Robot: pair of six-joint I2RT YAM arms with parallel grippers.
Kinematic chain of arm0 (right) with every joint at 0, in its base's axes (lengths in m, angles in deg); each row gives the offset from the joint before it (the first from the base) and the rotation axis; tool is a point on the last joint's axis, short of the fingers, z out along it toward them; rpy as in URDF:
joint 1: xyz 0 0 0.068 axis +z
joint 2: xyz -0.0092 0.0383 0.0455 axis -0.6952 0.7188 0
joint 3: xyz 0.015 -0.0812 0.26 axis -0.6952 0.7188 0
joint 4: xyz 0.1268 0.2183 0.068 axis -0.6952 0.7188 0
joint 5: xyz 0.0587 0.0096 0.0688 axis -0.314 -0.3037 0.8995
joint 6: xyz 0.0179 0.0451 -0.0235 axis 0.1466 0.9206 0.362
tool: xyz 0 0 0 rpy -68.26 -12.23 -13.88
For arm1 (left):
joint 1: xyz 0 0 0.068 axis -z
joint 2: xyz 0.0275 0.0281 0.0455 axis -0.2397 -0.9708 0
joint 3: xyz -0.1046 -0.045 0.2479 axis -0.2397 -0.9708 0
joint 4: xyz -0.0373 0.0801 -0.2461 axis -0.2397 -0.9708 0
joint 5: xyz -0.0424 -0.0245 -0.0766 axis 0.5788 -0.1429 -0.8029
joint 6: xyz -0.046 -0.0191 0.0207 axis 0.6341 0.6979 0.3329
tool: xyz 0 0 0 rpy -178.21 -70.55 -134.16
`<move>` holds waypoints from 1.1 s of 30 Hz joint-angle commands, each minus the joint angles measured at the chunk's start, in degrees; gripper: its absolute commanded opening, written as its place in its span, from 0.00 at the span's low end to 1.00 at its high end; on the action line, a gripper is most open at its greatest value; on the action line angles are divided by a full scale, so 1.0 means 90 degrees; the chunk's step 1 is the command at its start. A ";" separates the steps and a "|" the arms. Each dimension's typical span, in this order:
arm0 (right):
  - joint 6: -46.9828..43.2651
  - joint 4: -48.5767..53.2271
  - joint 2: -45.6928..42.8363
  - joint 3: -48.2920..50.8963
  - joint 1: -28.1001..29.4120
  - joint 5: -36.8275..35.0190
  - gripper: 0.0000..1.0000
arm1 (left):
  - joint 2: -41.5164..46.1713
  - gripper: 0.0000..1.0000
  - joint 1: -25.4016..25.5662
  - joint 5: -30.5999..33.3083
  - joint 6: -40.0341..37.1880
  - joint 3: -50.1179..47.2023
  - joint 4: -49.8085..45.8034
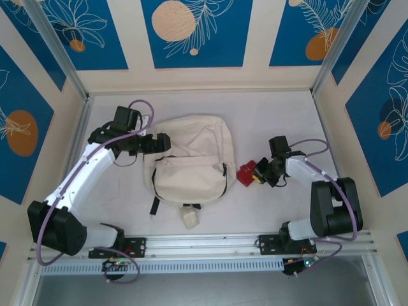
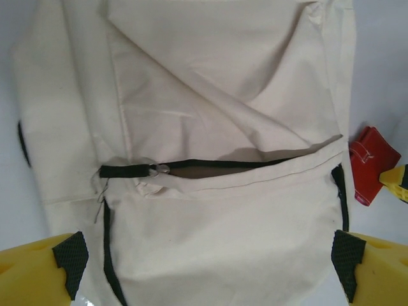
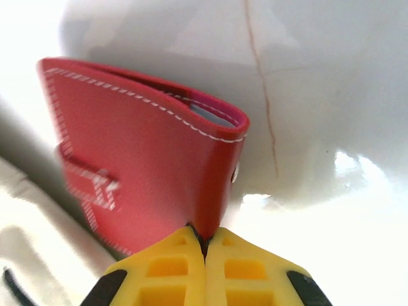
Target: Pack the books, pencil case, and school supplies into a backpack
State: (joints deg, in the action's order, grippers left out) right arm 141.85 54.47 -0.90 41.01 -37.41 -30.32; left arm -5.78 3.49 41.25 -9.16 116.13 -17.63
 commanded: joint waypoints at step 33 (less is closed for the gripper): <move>0.0223 -0.3053 -0.0876 -0.1158 0.1016 0.4595 0.00 | -0.1841 0.70 0.1740 -0.3965 0.2835 0.0548 0.3754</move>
State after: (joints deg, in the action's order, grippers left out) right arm 142.27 30.45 -9.27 32.33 -28.69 7.10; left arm -21.06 18.03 8.07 15.11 118.95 12.86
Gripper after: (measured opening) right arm 0.058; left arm 0.728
